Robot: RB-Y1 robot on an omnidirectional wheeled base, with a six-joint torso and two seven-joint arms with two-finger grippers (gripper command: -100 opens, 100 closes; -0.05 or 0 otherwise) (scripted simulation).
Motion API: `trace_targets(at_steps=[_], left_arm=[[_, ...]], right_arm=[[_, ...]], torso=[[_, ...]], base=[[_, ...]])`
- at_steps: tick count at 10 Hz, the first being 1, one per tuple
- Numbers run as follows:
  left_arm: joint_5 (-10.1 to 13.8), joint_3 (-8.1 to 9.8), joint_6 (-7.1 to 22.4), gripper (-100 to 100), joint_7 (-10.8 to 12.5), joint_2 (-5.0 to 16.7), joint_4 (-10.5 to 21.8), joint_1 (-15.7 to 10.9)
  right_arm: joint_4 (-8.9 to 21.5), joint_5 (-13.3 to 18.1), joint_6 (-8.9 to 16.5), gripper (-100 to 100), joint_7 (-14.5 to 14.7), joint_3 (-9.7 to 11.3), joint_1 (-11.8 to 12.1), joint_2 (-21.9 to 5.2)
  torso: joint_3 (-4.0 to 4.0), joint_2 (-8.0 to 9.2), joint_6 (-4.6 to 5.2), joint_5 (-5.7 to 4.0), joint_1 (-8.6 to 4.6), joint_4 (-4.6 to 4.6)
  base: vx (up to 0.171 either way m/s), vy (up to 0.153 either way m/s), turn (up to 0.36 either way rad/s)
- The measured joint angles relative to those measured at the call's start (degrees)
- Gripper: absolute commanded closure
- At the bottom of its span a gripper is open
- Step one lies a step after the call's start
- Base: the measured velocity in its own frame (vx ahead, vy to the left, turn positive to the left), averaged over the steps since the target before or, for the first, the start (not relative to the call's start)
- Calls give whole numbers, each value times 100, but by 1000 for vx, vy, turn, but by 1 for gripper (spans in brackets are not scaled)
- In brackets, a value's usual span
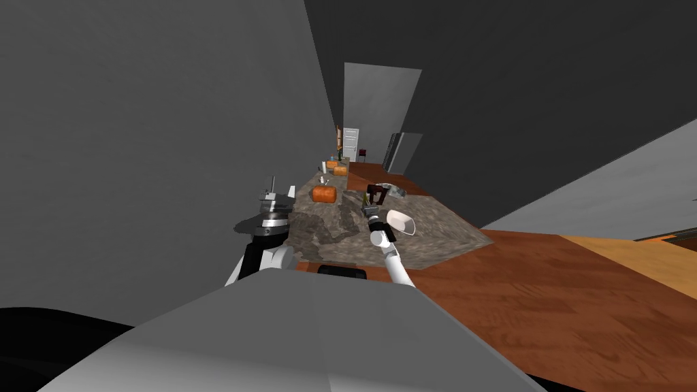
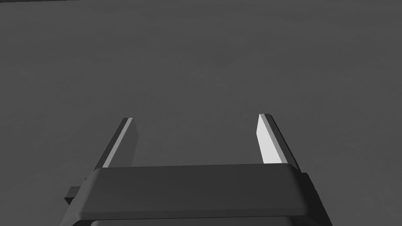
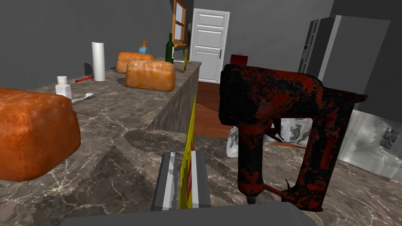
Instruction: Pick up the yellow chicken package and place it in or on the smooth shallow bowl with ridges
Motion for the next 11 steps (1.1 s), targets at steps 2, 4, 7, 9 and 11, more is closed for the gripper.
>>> trace_targets(at_steps=[2, 4, 7, 9, 11], left_arm=[[0, 0, 0, 0, 0, 0, 0, 0], [0, 0, 0, 0, 0, 0, 0, 0], [0, 0, 0, 0, 0, 0, 0, 0], [0, 0, 0, 0, 0, 0, 0, 0], [0, 1, 0, 0, 0, 0, 0, 1]], right_arm=[[-121, -104, 299, 100, 37, -64, -60, -50], [-206, -182, 546, 100, 56, -121, -104, -86], [-332, -326, 964, 100, 97, -232, -214, -124], [-441, -410, 1252, 100, 135, -327, -263, -120], [-548, -515, 1563, 100, 164, -441, -331, -121]], torso=[[-1, -3, 0, 2, -3, 1], [-3, -6, -3, 3, 0, 0], [-3, -7, -3, 4, -3, 1], [-3, -7, -4, 3, -6, 1], [-4, -11, 1, 2, -11, 2]], base=[[-23, -20, -43], [-18, -21, -56], [-14, -30, -70], [-2, -32, -51], [8, -46, -144]])
